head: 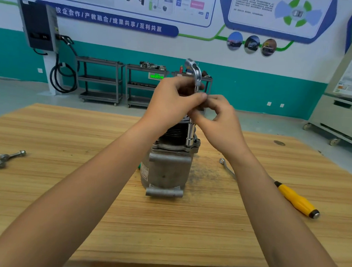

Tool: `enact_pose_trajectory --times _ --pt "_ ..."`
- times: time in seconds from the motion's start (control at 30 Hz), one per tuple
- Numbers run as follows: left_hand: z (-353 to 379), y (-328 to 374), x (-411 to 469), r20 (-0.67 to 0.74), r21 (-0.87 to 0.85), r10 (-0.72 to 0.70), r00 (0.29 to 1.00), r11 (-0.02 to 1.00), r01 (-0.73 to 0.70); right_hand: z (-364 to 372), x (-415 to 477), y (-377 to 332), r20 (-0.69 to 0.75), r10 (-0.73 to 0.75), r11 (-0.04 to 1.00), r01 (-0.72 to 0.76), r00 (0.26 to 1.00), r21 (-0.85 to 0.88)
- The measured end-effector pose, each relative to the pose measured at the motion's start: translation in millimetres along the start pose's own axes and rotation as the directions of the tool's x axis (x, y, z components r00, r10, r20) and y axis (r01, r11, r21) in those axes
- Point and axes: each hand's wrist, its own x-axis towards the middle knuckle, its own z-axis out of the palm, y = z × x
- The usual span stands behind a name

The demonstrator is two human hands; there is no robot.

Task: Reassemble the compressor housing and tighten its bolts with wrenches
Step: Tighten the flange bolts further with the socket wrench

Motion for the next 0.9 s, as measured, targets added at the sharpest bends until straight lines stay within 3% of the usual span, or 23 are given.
enact_pose_trajectory --times 0.1,0.23,0.37,0.5,0.57,0.7,0.9 --pt "-2.2 0.5 0.3 0.049 -0.054 0.021 0.999 0.998 -0.018 -3.9 0.2 0.1 0.014 0.005 1.000 -0.005 1.000 0.016" --pt "-3.2 1.6 0.5 0.109 -0.063 0.026 0.994 0.998 -0.019 -6.0 -0.1 1.5 0.198 0.037 0.997 -0.050 0.980 0.061" --pt "-1.9 0.0 -0.2 0.133 0.066 0.042 0.990 0.996 -0.051 -4.6 -2.7 5.5 0.099 0.010 1.000 -0.011 0.995 0.011" --pt "-1.2 -2.2 0.5 0.061 0.175 0.049 0.997 0.983 -0.059 -2.8 -3.1 7.5 -0.032 0.025 0.999 -0.026 0.999 -0.040" --pt "-1.3 -3.2 1.5 0.077 0.153 0.050 0.996 0.986 -0.061 -3.3 -1.7 8.7 -0.011 0.040 0.997 -0.040 0.999 -0.068" --pt "-1.6 -3.5 2.4 0.090 0.152 0.028 0.996 0.988 -0.041 -3.4 -1.8 6.1 0.165 0.022 0.999 -0.018 0.986 -0.026" --pt "3.1 -4.7 -4.9 0.116 0.178 0.037 0.993 0.982 -0.058 -1.7 -4.0 7.5 -0.009 0.036 0.999 -0.037 0.999 -0.028"
